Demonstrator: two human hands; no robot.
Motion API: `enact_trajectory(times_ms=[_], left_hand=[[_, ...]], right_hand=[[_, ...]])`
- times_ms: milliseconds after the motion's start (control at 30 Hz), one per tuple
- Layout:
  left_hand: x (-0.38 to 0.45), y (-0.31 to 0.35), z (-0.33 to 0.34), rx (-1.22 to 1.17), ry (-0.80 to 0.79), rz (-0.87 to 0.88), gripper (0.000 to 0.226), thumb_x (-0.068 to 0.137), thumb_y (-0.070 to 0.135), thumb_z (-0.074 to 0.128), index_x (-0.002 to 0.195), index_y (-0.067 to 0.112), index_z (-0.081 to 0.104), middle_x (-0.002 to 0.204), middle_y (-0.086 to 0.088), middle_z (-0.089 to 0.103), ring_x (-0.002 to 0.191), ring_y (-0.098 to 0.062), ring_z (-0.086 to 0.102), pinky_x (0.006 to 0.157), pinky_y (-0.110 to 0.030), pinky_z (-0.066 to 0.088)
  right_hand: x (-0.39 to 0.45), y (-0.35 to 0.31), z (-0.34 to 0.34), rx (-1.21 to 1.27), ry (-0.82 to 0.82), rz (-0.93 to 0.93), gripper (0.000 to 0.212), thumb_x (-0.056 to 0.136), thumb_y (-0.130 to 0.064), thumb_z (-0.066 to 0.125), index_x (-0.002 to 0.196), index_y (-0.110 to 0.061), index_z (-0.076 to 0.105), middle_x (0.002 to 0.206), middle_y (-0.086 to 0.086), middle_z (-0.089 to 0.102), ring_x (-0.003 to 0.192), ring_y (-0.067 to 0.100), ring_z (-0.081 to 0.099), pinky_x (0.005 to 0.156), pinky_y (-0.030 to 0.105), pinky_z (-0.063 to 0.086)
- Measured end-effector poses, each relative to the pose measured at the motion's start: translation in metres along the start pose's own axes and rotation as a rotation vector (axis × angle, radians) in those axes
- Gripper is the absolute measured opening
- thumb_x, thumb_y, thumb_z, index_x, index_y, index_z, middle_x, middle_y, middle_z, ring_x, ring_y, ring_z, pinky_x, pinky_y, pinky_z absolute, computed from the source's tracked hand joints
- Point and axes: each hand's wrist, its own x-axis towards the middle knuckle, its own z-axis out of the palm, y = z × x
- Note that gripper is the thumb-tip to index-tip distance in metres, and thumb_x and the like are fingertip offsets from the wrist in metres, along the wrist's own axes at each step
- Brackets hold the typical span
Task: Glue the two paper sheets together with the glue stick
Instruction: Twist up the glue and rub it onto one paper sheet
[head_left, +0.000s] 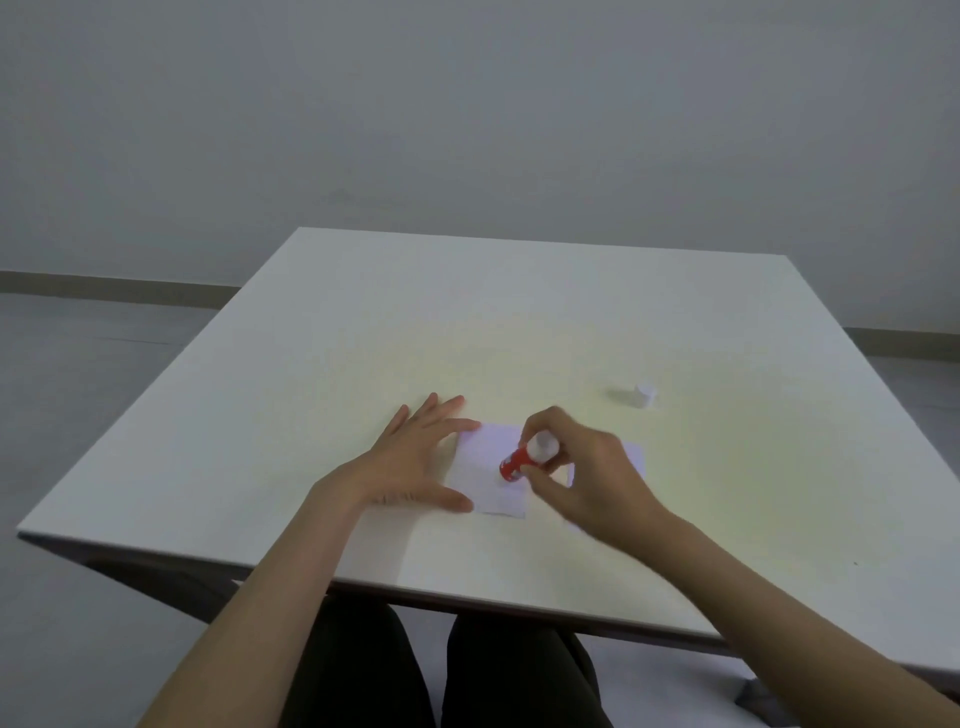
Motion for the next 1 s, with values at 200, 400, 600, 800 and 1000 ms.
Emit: enact_trajectory(times_ms=[200, 400, 600, 800, 1000], left_hand=[[-0.001, 0.003, -0.002, 0.025, -0.002, 0.005, 0.093, 0.066, 0.05, 0.077, 0.143, 0.04, 0.025, 0.159, 0.016, 0.0, 0.145, -0.004, -0.016, 0.117, -0.033, -0.015], [0.001, 0.002, -0.001, 0.036, -0.007, 0.001, 0.094, 0.066, 0.052, 0.076, 0.143, 0.043, 0.024, 0.16, 0.016, -0.001, 0.142, 0.0, -0.018, 0.115, -0.031, -0.016], [0.0, 0.005, -0.001, 0.035, -0.017, -0.019, 0.095, 0.066, 0.052, 0.076, 0.143, 0.042, 0.023, 0.16, 0.016, -0.002, 0.144, -0.004, -0.018, 0.117, -0.033, -0.015], [-0.001, 0.006, -0.004, 0.024, -0.019, -0.009, 0.093, 0.067, 0.048, 0.077, 0.143, 0.041, 0.024, 0.16, 0.014, -0.001, 0.145, -0.005, -0.017, 0.117, -0.034, -0.015], [0.001, 0.011, -0.004, 0.031, -0.017, -0.029, 0.095, 0.065, 0.047, 0.078, 0.143, 0.038, 0.026, 0.16, 0.013, 0.0, 0.146, -0.008, -0.016, 0.116, -0.036, -0.016]], right_hand=[[0.004, 0.012, -0.012, -0.005, 0.029, 0.038, 0.018, 0.083, -0.003, 0.064, 0.095, -0.01, 0.053, 0.084, -0.009, 0.071, 0.075, 0.012, 0.066, 0.066, 0.018, 0.053], [0.011, 0.021, -0.025, -0.001, 0.1, 0.092, 0.018, 0.083, 0.0, 0.064, 0.095, -0.008, 0.053, 0.081, -0.019, 0.066, 0.074, 0.011, 0.065, 0.066, 0.021, 0.053], [-0.001, 0.004, -0.003, 0.125, -0.074, 0.091, 0.019, 0.081, -0.006, 0.066, 0.095, -0.013, 0.055, 0.088, 0.007, 0.071, 0.077, 0.02, 0.07, 0.073, 0.034, 0.056], [0.009, 0.024, -0.019, 0.092, 0.036, 0.177, 0.02, 0.08, -0.005, 0.066, 0.094, -0.015, 0.055, 0.087, 0.011, 0.068, 0.076, 0.031, 0.066, 0.072, 0.043, 0.055], [0.02, 0.018, -0.018, 0.159, 0.166, 0.246, 0.018, 0.079, -0.005, 0.065, 0.091, -0.015, 0.055, 0.083, 0.016, 0.067, 0.075, 0.036, 0.065, 0.068, 0.043, 0.053]])
